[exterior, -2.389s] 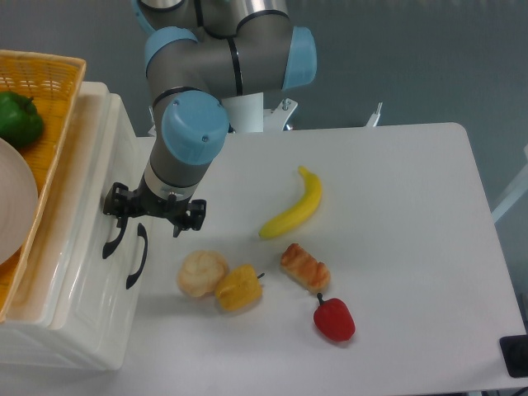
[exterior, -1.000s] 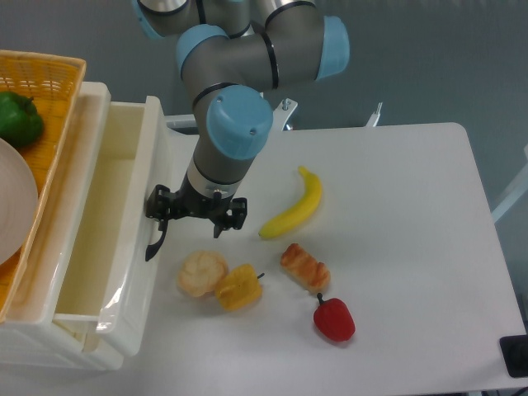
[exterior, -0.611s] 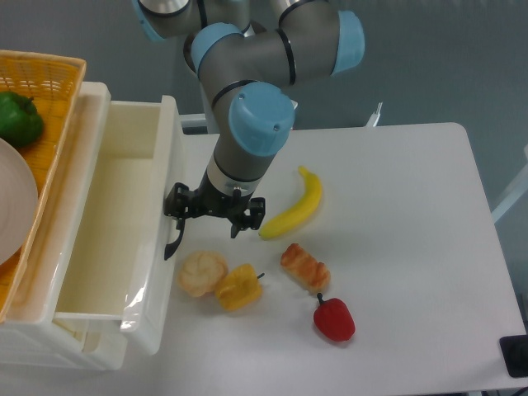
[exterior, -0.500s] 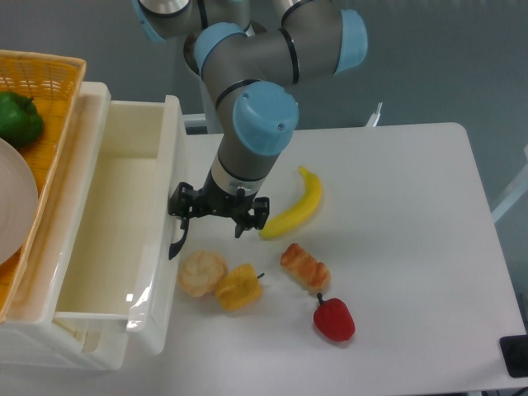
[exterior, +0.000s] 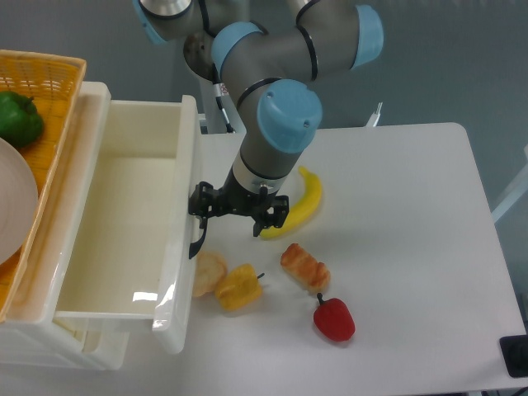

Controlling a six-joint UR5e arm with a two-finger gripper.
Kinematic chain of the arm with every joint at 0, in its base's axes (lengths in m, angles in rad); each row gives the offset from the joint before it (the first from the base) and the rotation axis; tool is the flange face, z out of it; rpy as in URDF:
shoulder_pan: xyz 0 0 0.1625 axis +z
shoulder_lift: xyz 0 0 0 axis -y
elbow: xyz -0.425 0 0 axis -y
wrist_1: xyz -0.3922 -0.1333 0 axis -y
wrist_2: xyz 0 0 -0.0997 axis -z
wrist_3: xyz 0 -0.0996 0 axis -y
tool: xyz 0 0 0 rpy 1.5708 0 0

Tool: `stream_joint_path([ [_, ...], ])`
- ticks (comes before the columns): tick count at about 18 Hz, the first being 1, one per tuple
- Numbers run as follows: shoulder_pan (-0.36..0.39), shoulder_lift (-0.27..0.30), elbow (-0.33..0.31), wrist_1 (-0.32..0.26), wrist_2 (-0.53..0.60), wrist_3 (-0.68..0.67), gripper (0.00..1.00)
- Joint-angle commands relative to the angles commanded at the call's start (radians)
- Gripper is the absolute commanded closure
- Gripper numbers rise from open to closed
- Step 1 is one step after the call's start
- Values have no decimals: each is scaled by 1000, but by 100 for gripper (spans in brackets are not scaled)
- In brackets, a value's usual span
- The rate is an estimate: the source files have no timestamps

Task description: Slide open the top white drawer

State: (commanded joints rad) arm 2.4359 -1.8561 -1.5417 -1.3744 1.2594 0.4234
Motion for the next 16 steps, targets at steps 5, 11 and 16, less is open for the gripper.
stream_joint_path([
  [5, 12, -2, 5, -6, -2, 2, 0],
  [11, 12, -2, 5, -14, -12, -2, 0],
  [16, 23, 0, 5, -15, -52, -2, 0],
])
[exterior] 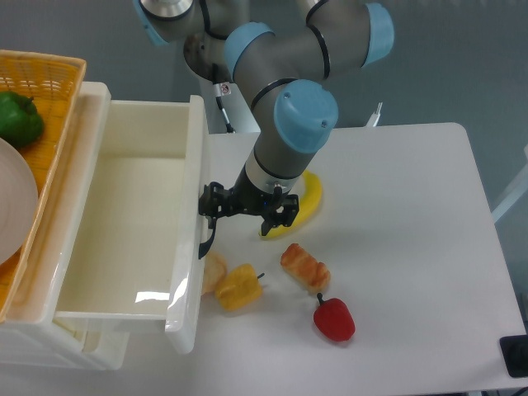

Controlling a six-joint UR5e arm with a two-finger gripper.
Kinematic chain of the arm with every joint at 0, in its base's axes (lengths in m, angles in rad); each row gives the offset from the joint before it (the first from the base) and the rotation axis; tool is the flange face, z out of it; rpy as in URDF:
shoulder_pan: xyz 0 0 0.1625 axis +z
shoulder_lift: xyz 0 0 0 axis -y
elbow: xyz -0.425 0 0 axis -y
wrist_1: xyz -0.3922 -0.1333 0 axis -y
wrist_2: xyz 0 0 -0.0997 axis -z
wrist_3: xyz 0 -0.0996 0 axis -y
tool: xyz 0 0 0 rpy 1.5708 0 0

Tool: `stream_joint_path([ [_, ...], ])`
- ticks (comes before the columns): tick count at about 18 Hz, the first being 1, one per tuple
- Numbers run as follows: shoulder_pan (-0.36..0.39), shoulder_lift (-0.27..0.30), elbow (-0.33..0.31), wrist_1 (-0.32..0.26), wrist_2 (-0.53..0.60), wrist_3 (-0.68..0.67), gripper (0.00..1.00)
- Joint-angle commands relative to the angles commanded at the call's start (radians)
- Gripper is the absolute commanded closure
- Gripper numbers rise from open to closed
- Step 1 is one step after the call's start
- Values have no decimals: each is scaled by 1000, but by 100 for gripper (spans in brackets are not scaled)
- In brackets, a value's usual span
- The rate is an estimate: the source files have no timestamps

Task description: Slide open the top white drawer

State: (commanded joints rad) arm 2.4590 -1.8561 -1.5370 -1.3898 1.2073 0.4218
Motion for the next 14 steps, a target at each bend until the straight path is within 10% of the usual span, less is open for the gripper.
stream_joint_path([
  [14, 54, 9, 18, -6, -45, 3, 0],
])
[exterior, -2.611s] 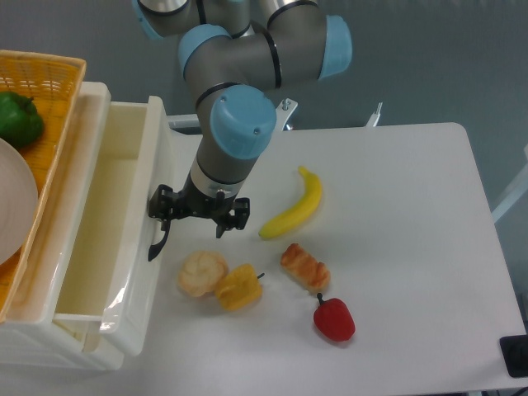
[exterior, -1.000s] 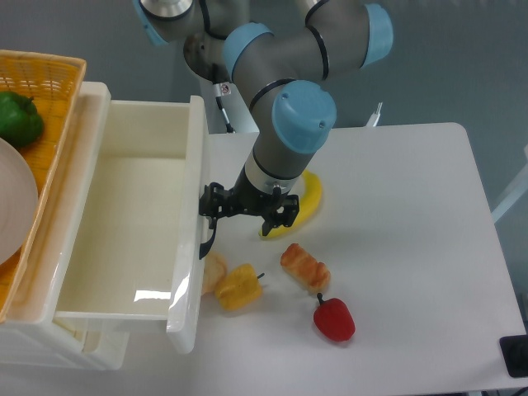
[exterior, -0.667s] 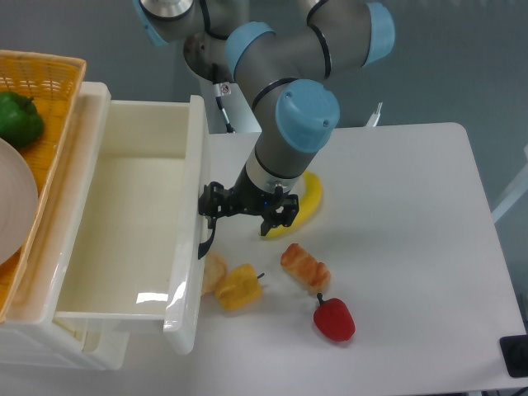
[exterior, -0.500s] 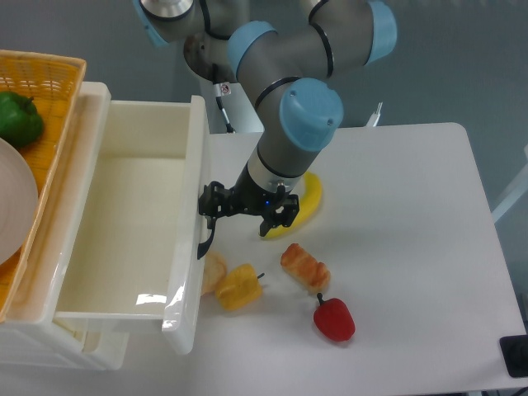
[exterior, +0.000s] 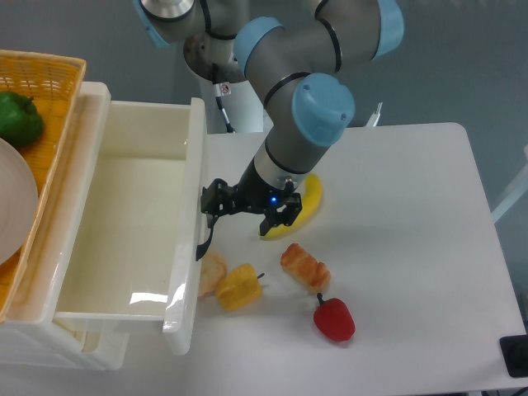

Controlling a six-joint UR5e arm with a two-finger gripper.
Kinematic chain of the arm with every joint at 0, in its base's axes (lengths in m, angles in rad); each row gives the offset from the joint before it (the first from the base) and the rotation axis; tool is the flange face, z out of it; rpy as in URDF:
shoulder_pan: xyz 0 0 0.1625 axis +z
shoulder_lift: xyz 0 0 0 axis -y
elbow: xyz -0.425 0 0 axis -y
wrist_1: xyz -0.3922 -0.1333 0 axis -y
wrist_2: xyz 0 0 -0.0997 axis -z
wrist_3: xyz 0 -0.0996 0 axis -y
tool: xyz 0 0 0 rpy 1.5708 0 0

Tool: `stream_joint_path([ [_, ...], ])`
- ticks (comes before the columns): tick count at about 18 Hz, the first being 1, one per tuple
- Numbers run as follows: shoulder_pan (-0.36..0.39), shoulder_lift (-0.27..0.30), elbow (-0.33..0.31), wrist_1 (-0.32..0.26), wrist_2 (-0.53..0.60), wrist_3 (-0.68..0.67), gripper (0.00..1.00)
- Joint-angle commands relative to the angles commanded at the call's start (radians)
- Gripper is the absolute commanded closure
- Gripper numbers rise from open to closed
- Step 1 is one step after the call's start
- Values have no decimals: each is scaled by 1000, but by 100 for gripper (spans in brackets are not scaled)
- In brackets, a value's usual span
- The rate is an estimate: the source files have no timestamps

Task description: Slide open the top white drawer

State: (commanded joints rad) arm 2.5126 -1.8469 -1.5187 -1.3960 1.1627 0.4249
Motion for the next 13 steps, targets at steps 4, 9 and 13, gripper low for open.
stream_joint_path([
  [4, 3, -6, 20, 17, 75, 113, 0],
  [9, 18, -6, 26, 20, 155, 258, 0],
  [13, 38, -14, 18, 20, 236, 349, 0],
])
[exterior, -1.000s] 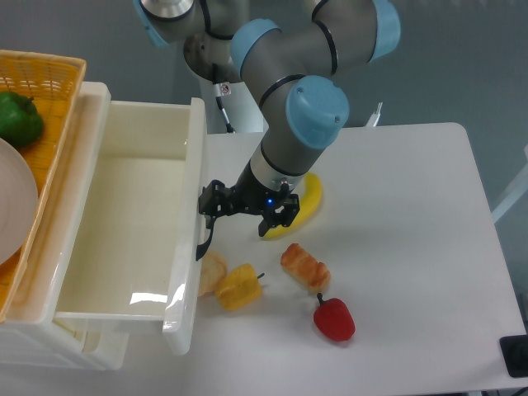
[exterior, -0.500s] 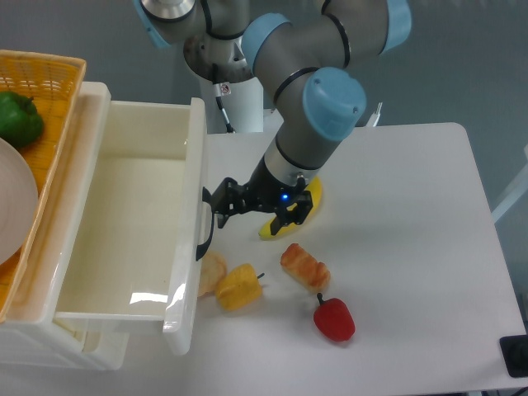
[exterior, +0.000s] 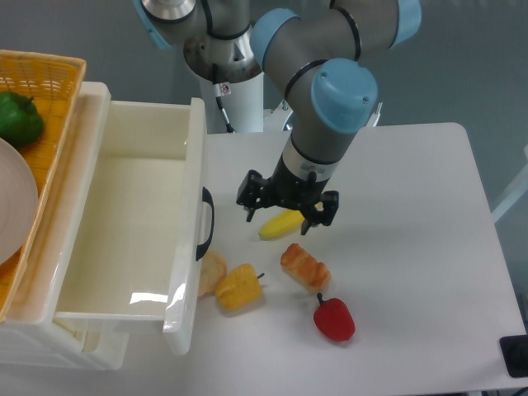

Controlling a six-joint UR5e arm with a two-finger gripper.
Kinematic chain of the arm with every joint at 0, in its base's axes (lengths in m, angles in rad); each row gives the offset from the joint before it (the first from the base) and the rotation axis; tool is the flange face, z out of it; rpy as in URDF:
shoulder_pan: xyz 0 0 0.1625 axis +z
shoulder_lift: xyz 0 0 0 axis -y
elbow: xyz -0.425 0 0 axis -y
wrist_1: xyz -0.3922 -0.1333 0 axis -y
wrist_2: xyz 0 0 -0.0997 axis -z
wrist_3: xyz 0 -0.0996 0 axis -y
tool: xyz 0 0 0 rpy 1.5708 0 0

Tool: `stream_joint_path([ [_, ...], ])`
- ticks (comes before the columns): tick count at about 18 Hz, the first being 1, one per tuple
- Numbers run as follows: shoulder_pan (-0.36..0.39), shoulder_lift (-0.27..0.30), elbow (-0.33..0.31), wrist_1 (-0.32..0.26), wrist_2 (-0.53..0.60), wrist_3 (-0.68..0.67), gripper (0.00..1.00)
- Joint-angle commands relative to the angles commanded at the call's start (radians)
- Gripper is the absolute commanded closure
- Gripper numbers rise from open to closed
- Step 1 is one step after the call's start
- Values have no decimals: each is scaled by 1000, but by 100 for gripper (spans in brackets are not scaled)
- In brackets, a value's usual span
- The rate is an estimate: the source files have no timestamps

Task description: Slide open the top white drawer

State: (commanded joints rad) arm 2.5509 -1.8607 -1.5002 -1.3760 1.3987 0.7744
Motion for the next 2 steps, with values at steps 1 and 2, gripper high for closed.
stream_joint_path([
  [1, 0, -5, -2, -2, 29, 22, 0],
  [2, 3, -8, -3, -3, 46, 31, 0],
])
